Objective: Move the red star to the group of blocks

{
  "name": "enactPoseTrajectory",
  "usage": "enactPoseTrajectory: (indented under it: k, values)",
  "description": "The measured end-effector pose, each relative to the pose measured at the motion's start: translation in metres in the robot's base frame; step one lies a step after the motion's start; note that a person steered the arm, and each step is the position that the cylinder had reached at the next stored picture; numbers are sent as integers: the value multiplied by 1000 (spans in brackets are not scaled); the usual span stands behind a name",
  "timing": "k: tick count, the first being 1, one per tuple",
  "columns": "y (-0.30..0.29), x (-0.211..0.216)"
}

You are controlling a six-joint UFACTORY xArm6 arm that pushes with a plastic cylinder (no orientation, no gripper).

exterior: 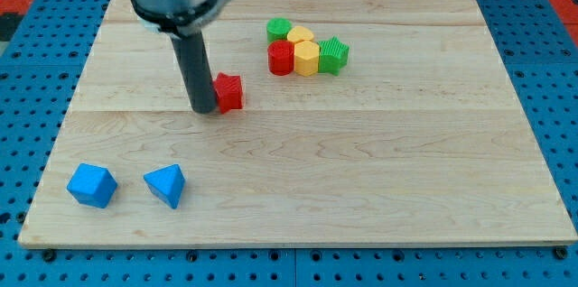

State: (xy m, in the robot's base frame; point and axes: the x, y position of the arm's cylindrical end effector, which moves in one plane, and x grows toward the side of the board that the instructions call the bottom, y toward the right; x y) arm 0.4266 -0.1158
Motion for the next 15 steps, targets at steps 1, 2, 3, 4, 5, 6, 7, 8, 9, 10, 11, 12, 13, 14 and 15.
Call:
enactPoseTrajectory:
  k: [1,2,3,4,5,6,7,8,9,10,11,12,13,14,15]
  values:
    - [17,-15]
    - [5,17]
    - [47,17]
    - [63,-20]
    - [60,-67]
    - [28,-58]
    - [-16,-60]
    - [-33,-83]
    - [-39,-106]
    - [-10,-105]
    - [14,-105]
    - [29,-105]
    - [36,-105]
    - [-40,-104]
    - [-161,-53]
